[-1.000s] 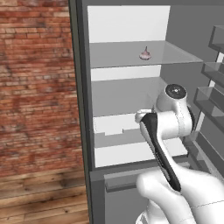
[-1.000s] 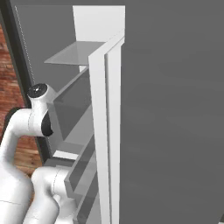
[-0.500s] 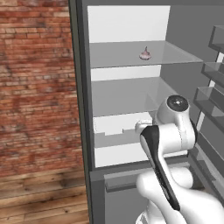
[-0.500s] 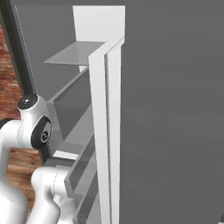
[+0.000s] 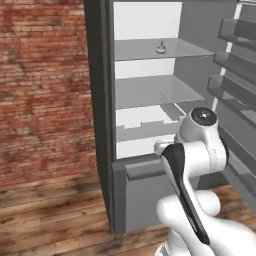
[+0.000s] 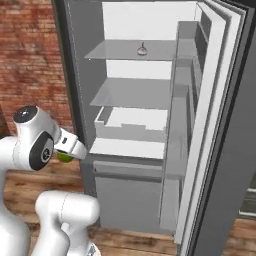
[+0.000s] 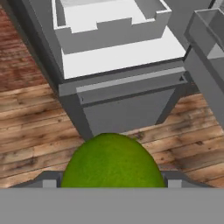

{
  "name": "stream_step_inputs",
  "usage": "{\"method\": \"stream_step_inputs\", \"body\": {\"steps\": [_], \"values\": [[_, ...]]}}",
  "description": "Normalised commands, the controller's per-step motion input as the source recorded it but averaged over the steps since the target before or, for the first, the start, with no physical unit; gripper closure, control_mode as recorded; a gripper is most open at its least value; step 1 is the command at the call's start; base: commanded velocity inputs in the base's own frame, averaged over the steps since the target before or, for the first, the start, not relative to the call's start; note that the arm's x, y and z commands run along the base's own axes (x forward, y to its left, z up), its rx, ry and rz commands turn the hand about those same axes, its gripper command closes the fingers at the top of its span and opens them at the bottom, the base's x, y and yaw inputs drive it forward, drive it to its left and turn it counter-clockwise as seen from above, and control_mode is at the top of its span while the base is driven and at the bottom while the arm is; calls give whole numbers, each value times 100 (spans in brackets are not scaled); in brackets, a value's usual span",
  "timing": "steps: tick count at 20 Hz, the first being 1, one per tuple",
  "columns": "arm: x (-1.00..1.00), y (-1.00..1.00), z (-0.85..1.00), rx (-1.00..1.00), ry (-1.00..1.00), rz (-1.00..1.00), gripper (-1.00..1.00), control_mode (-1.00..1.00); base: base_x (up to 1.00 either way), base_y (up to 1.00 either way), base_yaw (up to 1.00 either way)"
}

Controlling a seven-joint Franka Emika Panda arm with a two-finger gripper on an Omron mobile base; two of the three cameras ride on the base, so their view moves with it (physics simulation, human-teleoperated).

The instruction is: Grab the garlic and lime from the fridge, place them in the blender, close the lid, and turn on the blender to create a marinade.

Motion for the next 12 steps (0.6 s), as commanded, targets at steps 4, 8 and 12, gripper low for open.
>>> {"method": "stream_step_inputs", "body": {"steps": [4,8,12], "values": [[0,0,0,0,0,0,100,100,-100,76,-50],[0,0,0,0,0,0,100,100,-100,42,-63],[0,0,0,0,0,0,100,100,-100,26,-72]]}}
